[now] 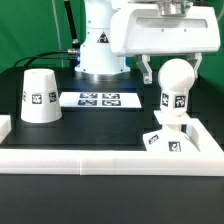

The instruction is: Assemble lamp

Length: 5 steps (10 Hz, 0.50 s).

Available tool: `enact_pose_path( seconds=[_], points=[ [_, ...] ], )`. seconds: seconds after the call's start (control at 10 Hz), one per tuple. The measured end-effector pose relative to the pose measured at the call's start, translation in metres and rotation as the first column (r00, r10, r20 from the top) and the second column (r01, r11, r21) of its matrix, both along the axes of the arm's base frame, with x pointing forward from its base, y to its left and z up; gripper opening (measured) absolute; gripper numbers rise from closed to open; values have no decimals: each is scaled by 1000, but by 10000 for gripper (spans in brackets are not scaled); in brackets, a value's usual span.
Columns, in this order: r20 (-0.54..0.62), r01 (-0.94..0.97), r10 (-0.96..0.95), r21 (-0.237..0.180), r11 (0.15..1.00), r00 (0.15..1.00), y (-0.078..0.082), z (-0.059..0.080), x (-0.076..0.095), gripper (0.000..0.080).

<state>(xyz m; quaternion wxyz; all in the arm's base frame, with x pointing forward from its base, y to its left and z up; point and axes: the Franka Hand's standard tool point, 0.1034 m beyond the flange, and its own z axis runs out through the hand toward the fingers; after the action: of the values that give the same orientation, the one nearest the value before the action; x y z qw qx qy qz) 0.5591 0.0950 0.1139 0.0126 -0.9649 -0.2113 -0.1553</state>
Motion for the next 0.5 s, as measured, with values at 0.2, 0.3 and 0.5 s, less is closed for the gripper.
enact_pose_path(
  seconds=[0.2, 0.3, 0.5],
  points=[
    [-90, 1, -2, -2, 1000, 996, 4, -2, -2, 699],
    [-164, -3, 2, -7, 1000, 987, 7, 0, 0, 699],
    [-275, -28, 21, -25, 999, 961, 9, 1, 3, 699]
  ],
)
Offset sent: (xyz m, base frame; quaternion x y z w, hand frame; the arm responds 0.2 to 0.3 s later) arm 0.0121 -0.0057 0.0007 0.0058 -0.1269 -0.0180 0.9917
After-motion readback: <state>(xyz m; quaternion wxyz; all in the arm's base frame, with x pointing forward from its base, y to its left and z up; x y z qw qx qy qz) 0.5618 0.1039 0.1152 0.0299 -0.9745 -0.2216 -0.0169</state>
